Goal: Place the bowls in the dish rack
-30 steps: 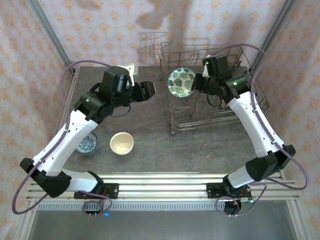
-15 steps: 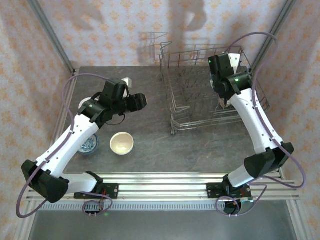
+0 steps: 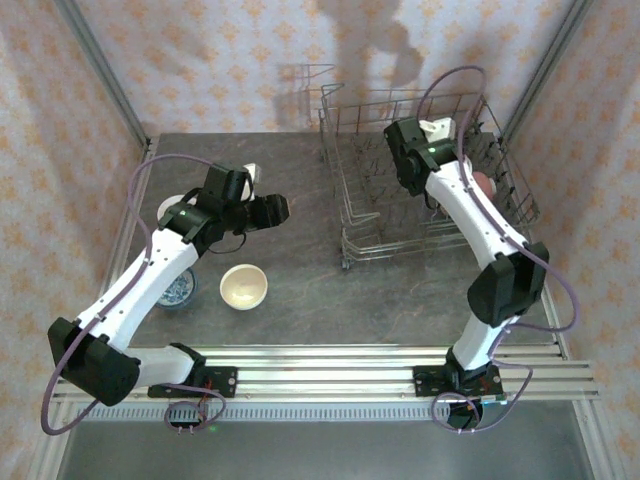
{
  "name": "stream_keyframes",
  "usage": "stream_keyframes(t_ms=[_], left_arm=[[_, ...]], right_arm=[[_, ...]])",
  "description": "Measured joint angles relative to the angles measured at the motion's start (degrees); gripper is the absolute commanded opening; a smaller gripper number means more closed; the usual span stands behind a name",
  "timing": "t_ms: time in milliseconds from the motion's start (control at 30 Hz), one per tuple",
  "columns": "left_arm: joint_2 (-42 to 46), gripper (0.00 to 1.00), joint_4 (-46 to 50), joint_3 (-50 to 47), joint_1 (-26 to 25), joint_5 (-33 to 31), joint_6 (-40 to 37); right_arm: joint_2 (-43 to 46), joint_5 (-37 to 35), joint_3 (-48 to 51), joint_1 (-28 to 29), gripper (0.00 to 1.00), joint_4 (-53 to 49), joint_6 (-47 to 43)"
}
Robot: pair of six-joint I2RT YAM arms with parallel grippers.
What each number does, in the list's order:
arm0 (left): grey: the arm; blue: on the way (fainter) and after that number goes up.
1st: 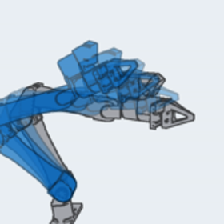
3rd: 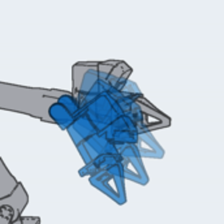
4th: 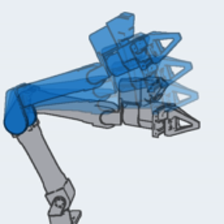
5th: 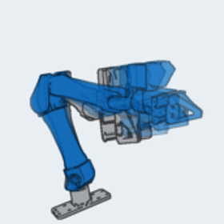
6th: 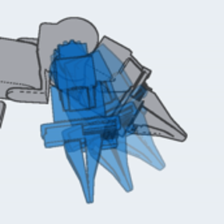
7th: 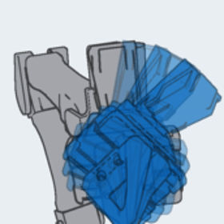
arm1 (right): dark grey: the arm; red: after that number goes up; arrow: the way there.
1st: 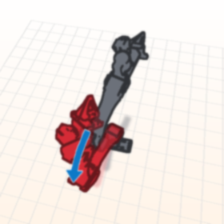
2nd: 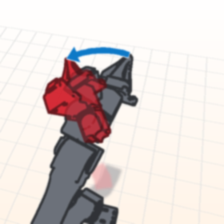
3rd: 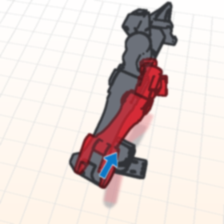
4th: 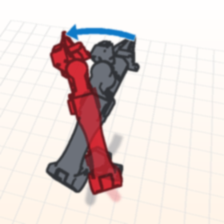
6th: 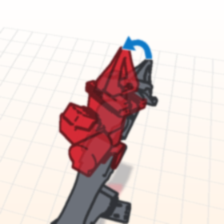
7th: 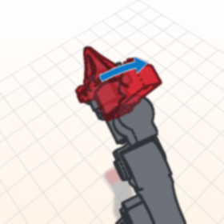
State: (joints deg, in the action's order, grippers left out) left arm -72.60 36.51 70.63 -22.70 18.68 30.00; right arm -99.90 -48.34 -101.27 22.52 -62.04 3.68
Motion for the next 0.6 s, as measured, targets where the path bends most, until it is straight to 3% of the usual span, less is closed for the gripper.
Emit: stream_keyframes(t_ms=[600], left_arm=[[-0.02,0.64,0.42,-1.86,3.74,2.54,-3.72]], right_arm=[[-12.59,-5.11,-6.03,2.58,0.00,-6.88,1.81]])
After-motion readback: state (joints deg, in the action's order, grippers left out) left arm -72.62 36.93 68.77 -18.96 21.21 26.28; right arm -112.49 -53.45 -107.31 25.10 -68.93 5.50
